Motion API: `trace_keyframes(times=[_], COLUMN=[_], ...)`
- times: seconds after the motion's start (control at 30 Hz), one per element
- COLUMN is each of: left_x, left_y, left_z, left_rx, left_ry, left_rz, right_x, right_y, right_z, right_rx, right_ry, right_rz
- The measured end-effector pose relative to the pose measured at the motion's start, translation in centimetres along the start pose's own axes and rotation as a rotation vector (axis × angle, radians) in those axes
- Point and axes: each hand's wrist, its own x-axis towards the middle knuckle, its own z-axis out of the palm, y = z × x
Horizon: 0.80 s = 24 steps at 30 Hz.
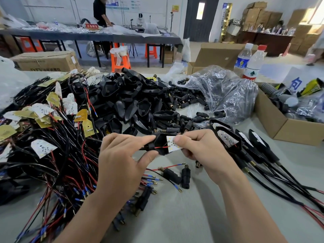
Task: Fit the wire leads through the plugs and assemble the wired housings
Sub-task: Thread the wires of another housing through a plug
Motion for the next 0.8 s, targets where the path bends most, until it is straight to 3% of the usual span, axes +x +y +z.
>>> trace_keyframes(times=[0.17,0.27,0.33,0.47,0.6,0.67,0.8], left_x=[-0.2,-0.3,-0.4,-0.3,-0.5,-0.4,-0.2], left_y=[0.4,0.6,0.9,1.0,0.5,0.4,0.4], left_z=[0.6,0.7,0.7,0.8,0.6,0.4,0.4], left_rx=[0.065,0.033,-0.013,-0.122,-0.202,-0.238,-0.261], left_ry=[0.044,0.063,0.071,0.064,-0.011,-0.052,-0.135], left_rz=[0.104,0.069,0.046,-0.037,-0.168,-0.159,-0.179], right_x=[-0.3,-0.4,-0.5,-0.4,-0.5,-0.4,-0.6], right_y=[-0.3,-0.5,-0.7,-0.9,-0.9,-0.7,-0.6], right_z=[0.5,0.6,0.9,1.7,2.1,1.6,0.5], right_rx=[0.103,-0.019,-0.143,-0.217,-0.204,-0.111,0.106], right_ry=[-0.078,-0.059,0.018,0.357,0.381,0.329,-0.072], right_rz=[0.047,0.057,0.067,0.003,-0.043,-0.003,0.077])
